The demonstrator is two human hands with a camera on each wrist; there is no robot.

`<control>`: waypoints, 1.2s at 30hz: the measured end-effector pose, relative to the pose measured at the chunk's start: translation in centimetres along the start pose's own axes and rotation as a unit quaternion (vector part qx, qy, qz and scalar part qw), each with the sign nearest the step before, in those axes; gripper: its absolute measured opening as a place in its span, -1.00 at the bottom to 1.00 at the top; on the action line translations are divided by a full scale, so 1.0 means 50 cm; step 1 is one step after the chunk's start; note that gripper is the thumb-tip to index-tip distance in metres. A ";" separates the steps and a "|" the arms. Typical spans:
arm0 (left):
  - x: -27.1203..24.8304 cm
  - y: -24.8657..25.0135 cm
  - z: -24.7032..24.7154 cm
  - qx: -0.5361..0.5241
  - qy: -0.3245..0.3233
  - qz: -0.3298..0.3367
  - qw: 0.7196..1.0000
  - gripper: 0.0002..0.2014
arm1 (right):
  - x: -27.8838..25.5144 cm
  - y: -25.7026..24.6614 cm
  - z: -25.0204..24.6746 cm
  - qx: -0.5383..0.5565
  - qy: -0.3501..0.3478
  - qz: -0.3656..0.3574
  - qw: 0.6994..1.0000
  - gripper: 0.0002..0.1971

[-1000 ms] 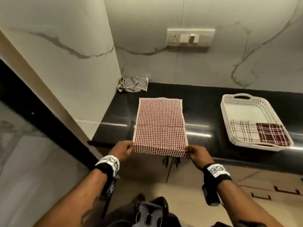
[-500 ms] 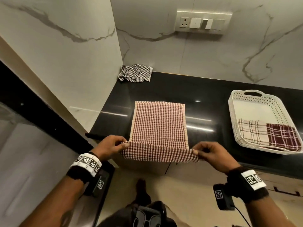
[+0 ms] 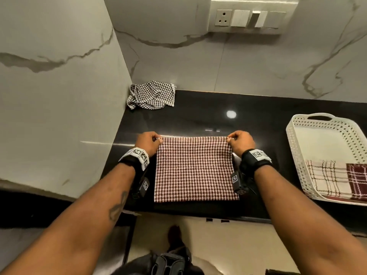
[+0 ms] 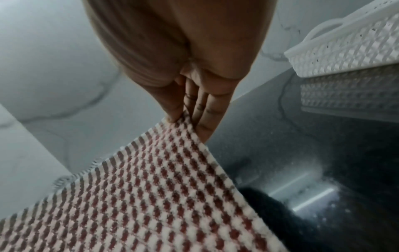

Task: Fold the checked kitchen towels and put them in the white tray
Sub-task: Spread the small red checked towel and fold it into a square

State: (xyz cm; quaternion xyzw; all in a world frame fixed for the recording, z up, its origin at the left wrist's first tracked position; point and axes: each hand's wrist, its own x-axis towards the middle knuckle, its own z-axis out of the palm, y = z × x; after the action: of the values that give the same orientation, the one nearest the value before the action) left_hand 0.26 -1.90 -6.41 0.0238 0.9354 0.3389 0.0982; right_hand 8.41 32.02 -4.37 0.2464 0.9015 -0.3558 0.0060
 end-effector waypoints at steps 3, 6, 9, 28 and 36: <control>0.038 -0.018 0.028 0.019 -0.013 -0.020 1.000 -0.93 | 0.031 0.013 0.036 -0.018 0.000 0.021 1.000 -0.90; 0.047 -0.032 0.037 0.018 -0.010 -0.038 0.999 -0.92 | 0.048 0.019 0.049 -0.014 -0.013 0.027 0.999 -0.90; 0.046 -0.031 0.036 0.011 -0.004 -0.039 0.999 -0.94 | 0.056 0.023 0.052 -0.033 -0.030 0.034 0.998 -0.90; -0.074 -0.015 0.104 0.362 -0.180 0.205 0.891 -0.16 | -0.084 0.024 0.139 -0.334 -0.250 -0.093 0.904 -0.02; -0.089 -0.005 0.071 0.351 -0.182 0.193 0.898 -0.21 | -0.099 0.017 0.090 -0.318 -0.209 -0.080 0.921 -0.17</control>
State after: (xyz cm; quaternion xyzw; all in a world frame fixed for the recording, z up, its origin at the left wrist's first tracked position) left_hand 5.31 -0.37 -8.48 0.2977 0.9366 -0.0094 0.1843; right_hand 12.39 27.47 -7.32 0.0787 0.9621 -0.0927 0.2442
